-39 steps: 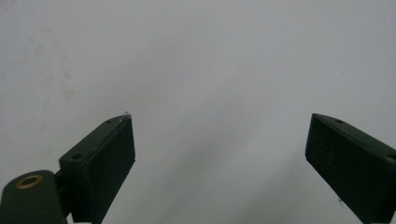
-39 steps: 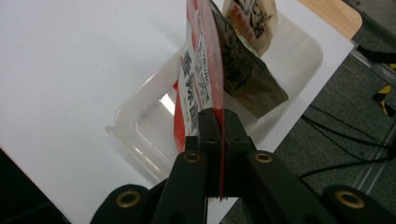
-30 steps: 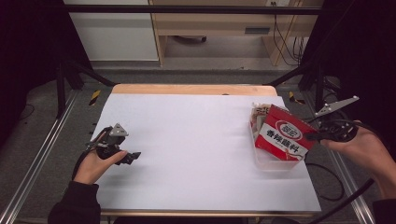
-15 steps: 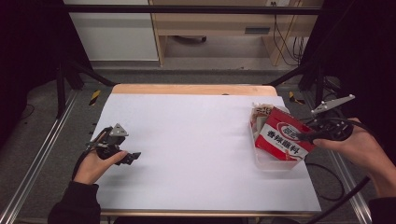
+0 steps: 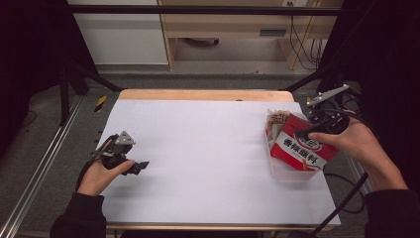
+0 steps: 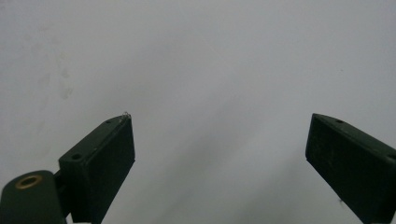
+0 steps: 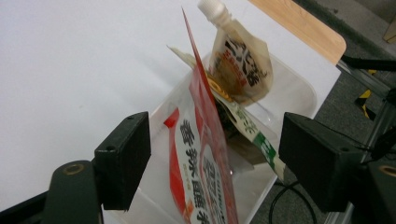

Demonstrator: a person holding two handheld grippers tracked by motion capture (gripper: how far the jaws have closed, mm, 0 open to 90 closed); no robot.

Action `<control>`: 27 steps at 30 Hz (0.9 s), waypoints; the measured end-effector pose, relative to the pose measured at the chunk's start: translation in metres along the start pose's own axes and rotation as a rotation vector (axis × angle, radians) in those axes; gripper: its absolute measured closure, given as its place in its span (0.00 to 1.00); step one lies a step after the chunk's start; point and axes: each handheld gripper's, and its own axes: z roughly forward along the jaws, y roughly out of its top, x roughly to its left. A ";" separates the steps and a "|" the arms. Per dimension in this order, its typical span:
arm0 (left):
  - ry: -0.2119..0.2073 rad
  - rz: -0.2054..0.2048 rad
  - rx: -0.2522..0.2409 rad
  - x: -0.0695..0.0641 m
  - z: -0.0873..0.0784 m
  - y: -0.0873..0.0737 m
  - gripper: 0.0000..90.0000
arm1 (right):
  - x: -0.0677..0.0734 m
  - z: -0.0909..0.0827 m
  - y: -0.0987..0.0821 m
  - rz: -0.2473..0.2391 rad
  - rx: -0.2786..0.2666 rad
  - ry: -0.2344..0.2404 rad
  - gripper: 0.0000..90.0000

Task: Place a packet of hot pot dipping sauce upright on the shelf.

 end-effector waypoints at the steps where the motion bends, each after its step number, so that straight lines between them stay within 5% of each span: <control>1: 0.000 0.000 0.000 0.000 0.000 0.000 0.09 | 0.001 0.001 0.002 -0.001 -0.001 0.001 0.28; 17: -0.003 0.000 0.001 0.001 0.001 -0.001 0.08 | 0.022 0.000 0.040 0.000 -0.090 -0.039 0.18; 27: 0.017 -0.008 -0.057 0.002 0.001 0.000 0.08 | 0.039 -0.006 0.062 -0.003 -0.160 -0.036 0.17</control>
